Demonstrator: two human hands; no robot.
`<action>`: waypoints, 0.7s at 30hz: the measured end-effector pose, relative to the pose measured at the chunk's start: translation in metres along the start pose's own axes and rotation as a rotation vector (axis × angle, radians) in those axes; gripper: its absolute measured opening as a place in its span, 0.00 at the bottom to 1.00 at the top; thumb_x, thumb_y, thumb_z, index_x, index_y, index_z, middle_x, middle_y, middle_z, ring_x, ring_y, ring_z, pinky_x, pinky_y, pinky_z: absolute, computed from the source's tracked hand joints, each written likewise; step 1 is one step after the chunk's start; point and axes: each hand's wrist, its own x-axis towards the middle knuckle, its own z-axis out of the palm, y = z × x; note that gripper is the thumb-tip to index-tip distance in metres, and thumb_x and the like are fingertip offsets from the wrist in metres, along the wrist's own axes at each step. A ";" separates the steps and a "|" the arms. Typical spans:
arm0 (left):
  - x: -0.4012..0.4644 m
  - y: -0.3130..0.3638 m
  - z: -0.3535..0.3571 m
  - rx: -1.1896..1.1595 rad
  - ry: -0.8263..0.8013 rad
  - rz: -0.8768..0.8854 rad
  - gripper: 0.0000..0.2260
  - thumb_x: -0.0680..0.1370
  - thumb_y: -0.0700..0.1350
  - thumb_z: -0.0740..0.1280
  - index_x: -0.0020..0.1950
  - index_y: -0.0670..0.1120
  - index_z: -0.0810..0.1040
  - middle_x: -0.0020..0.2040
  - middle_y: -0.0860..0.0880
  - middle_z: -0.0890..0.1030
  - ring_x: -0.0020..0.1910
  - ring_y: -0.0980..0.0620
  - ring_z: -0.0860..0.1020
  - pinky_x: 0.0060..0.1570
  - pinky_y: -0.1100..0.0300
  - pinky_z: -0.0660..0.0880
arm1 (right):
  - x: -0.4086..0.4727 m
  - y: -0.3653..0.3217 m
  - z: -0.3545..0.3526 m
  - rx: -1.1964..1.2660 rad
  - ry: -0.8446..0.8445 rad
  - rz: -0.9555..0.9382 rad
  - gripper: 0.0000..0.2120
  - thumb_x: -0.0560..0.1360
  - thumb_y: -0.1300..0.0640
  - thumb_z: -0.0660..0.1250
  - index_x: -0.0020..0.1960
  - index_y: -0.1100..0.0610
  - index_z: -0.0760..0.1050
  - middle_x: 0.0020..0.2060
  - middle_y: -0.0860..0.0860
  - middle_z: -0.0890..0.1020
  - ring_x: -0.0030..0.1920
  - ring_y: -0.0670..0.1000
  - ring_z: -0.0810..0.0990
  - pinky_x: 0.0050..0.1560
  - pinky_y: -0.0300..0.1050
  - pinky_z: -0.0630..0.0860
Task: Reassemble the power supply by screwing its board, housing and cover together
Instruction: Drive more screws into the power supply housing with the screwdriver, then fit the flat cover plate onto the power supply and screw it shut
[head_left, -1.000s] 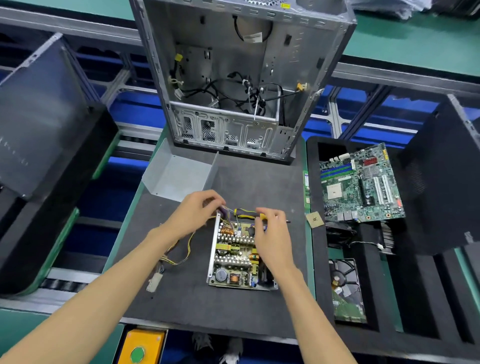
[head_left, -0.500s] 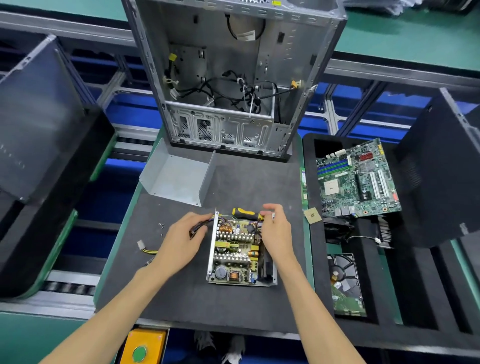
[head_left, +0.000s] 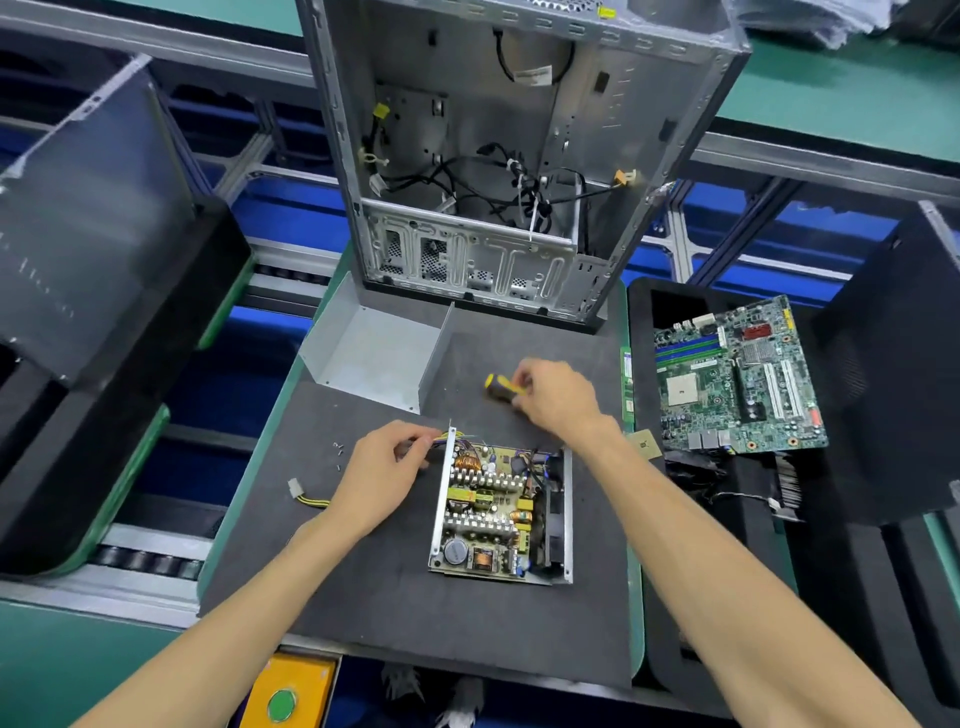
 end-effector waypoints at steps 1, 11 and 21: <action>-0.003 0.000 0.000 0.002 -0.001 0.014 0.10 0.82 0.42 0.65 0.58 0.49 0.84 0.48 0.55 0.83 0.41 0.61 0.82 0.49 0.62 0.78 | 0.008 0.002 -0.003 0.024 0.100 -0.003 0.08 0.77 0.56 0.70 0.57 0.51 0.78 0.55 0.53 0.83 0.59 0.58 0.79 0.53 0.50 0.76; 0.014 0.008 -0.046 0.120 0.406 0.156 0.08 0.80 0.49 0.65 0.57 0.50 0.77 0.50 0.53 0.76 0.49 0.52 0.75 0.54 0.50 0.75 | 0.037 -0.019 -0.002 0.075 0.159 0.044 0.18 0.79 0.46 0.67 0.66 0.54 0.74 0.62 0.56 0.76 0.66 0.60 0.72 0.65 0.58 0.72; 0.083 0.008 -0.111 0.170 0.309 -0.084 0.12 0.79 0.44 0.66 0.62 0.46 0.80 0.56 0.50 0.83 0.55 0.47 0.81 0.59 0.49 0.77 | 0.034 -0.110 0.016 0.465 -0.041 0.130 0.12 0.78 0.55 0.65 0.38 0.59 0.72 0.36 0.55 0.79 0.38 0.58 0.79 0.34 0.47 0.75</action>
